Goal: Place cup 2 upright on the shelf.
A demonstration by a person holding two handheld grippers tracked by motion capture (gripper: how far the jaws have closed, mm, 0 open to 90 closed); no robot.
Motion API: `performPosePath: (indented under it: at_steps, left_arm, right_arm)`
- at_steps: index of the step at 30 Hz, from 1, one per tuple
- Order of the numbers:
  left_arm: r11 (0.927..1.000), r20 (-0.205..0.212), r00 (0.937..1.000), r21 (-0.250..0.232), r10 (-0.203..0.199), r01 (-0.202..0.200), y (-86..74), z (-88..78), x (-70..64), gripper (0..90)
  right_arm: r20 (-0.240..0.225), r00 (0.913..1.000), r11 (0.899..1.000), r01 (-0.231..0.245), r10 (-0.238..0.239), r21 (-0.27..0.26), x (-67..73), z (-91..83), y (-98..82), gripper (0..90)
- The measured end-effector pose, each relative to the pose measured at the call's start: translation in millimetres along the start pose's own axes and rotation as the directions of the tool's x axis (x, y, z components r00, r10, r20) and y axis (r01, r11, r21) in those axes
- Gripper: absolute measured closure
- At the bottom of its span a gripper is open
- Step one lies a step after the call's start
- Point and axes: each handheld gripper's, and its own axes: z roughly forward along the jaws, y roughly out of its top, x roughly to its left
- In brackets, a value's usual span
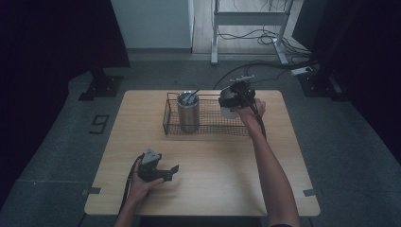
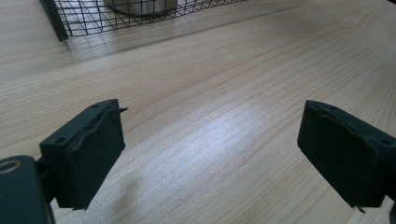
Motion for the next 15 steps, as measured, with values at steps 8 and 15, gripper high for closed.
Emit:
performPosePath:
  at_steps: [8,15]
  left_arm:
    - [1.0000,0.007,1.0000,0.008,0.005,-0.005,-0.8,2.9,-2.0,7.2]
    - [0.9999,0.009,1.0000,0.010,0.004,-0.004,-1.2,3.8,-2.7,7.3]
  right_arm:
    - [-0.006,0.9997,1.000,-0.022,0.022,0.012,-6.3,9.6,-3.2,5.9]
    - [-0.003,1.0000,1.000,-0.008,0.008,0.028,-6.2,20.3,-9.4,5.9]
